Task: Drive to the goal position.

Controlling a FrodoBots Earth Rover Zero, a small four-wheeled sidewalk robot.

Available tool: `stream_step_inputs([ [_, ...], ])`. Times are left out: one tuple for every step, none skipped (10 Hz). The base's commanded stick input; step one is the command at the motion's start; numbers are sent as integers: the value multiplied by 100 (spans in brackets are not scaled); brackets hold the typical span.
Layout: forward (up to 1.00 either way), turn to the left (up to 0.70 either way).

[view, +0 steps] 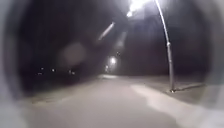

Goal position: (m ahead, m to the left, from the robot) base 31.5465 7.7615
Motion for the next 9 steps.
stream_step_inputs([
  [100,0],
  [100,0],
  [100,0],
  [100,0],
  [100,0],
  [100,0],
  [100,0],
  [100,0],
  [100,0],
])
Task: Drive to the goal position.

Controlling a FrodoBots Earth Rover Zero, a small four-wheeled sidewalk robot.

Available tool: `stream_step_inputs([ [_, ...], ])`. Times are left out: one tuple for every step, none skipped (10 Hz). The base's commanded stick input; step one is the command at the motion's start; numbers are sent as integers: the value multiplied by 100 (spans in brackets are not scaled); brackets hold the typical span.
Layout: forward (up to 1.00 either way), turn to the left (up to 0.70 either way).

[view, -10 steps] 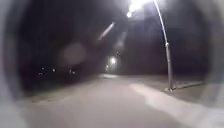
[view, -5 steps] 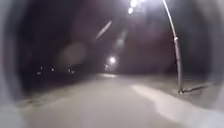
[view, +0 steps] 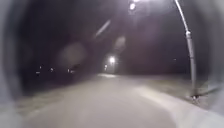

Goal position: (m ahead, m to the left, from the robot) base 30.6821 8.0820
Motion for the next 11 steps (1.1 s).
stream_step_inputs([
  [100,0],
  [100,0],
  [100,0],
  [100,0],
  [100,0],
  [100,0],
  [100,0],
  [100,0],
  [100,0],
  [100,0],
  [100,0],
])
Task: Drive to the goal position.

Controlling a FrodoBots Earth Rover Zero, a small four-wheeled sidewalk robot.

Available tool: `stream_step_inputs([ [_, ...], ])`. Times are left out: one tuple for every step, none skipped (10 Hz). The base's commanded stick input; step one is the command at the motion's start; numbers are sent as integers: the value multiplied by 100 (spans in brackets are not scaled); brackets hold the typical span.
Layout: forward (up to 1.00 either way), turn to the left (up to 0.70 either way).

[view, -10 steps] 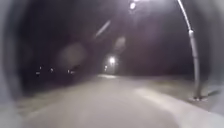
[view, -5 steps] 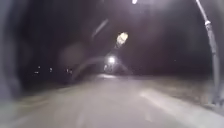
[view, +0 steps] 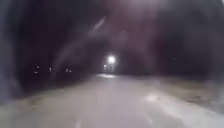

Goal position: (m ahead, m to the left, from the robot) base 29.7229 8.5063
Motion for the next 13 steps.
stream_step_inputs([
  [100,0],
  [100,0],
  [100,0],
  [100,0],
  [100,0],
  [100,0],
  [100,0],
  [100,0],
  [100,0],
  [100,0],
  [100,0],
  [100,0],
  [100,0],
])
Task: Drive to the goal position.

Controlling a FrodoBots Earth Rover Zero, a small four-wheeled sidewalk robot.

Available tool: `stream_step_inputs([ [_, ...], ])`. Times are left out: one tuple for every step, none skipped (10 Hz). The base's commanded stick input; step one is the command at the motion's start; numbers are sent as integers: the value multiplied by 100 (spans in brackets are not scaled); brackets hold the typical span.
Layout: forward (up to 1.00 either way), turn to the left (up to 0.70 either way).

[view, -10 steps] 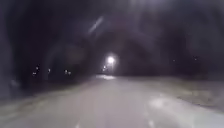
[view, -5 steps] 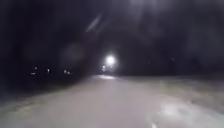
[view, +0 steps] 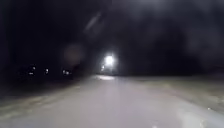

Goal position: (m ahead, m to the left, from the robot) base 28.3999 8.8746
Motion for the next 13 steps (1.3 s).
stream_step_inputs([
  [100,0],
  [100,0],
  [100,0],
  [100,0],
  [100,0],
  [100,0],
  [100,0],
  [100,0],
  [100,0],
  [100,0],
  [100,0],
  [100,0],
  [100,0],
])
